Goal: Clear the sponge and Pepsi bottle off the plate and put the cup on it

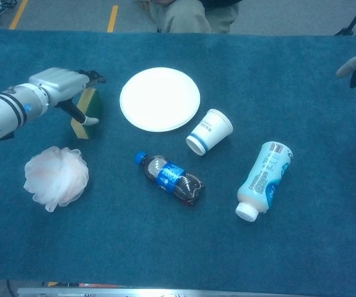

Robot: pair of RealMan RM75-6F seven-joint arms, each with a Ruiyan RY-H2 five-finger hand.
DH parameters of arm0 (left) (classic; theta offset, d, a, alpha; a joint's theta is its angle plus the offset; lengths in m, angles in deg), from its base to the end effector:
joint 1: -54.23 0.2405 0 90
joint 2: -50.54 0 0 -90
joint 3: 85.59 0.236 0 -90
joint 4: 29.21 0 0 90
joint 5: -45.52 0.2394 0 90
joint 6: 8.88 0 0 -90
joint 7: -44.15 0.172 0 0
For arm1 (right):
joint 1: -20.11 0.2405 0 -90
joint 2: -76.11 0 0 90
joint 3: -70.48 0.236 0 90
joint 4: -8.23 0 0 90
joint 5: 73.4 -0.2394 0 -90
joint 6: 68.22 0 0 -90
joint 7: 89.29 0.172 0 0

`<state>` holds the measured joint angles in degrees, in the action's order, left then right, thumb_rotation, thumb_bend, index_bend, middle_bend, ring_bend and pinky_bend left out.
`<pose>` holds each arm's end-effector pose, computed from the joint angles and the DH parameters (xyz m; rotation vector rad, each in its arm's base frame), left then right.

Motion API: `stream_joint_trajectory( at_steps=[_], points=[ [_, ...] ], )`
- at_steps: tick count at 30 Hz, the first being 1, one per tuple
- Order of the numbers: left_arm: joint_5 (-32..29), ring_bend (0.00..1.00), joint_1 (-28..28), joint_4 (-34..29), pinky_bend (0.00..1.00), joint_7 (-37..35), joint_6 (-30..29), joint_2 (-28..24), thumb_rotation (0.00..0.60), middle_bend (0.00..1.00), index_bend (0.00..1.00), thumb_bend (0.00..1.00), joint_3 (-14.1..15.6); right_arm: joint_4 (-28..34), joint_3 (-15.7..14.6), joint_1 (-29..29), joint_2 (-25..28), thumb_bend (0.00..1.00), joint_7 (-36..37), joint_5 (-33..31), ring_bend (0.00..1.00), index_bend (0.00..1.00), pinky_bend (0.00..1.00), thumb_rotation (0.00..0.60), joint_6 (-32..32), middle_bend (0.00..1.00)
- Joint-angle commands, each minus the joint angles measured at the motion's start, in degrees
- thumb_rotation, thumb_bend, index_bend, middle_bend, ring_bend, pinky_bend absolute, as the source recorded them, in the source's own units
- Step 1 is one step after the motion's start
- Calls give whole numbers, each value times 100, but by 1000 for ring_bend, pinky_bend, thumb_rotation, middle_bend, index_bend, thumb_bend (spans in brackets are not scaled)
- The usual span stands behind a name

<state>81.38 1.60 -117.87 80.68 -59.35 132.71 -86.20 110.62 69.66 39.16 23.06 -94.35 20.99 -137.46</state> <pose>-0.1753 0.3637 -0.0538 -1.9317 -0.9540 -0.4408 -0.2360 -0.2467 0.1022 1.8795 -0.7804 0.8188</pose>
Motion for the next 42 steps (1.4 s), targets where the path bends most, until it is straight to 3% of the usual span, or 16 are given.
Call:
stream_joint_trajectory(
  at_steps=[1, 3, 6, 10, 13, 16, 28, 35, 38, 42],
  points=[
    [-5, 37, 38, 53, 314, -56, 20, 63, 576, 0, 0, 222, 23, 0, -1, 4, -2, 0, 3, 6, 312, 281, 477, 600, 5, 412],
    [112, 103, 102, 147, 403, -158, -44, 158, 600, 1, 26, 222, 16, 8, -1, 8, 2, 0, 6, 12, 312, 281, 477, 600, 11, 412],
    [268, 248, 188, 273, 526, -289, -82, 262, 600, 62, 164, 230, 21, 23, -1, 8, 12, 0, 19, 10, 312, 281, 476, 600, 14, 412],
    [288, 365, 239, 320, 587, -345, -23, 277, 600, 165, 305, 271, 43, 34, -2, 3, 27, 0, 42, 8, 312, 281, 477, 600, 11, 412],
    [326, 441, 278, 250, 621, -372, -38, 211, 600, 229, 369, 277, 49, 33, -1, 0, 30, 0, 55, 8, 312, 281, 477, 600, 6, 412],
    [381, 456, 331, 56, 629, -397, -94, 40, 600, 257, 396, 278, 60, 29, -2, -2, 29, 0, 62, 10, 312, 281, 477, 600, 4, 412],
    [828, 442, 622, -1142, 635, -148, -435, -1026, 600, 260, 389, 278, 509, 50, -7, 13, -4, 0, 47, 61, 312, 281, 477, 600, 16, 412],
    [641, 429, 650, -1553, 632, -8, -255, -1443, 600, 249, 366, 278, 757, 96, -15, 20, -26, 0, -1, 89, 312, 281, 477, 600, 28, 412],
    [492, 406, 605, -1672, 632, 31, -115, -1518, 600, 241, 307, 278, 819, 112, -20, 21, -30, 0, -20, 96, 312, 281, 477, 600, 35, 411],
    [295, 328, 517, -1806, 590, 81, 17, -1564, 600, 188, 129, 275, 868, 124, -21, 12, -27, 0, -32, 96, 312, 281, 477, 600, 20, 412]
  ],
)
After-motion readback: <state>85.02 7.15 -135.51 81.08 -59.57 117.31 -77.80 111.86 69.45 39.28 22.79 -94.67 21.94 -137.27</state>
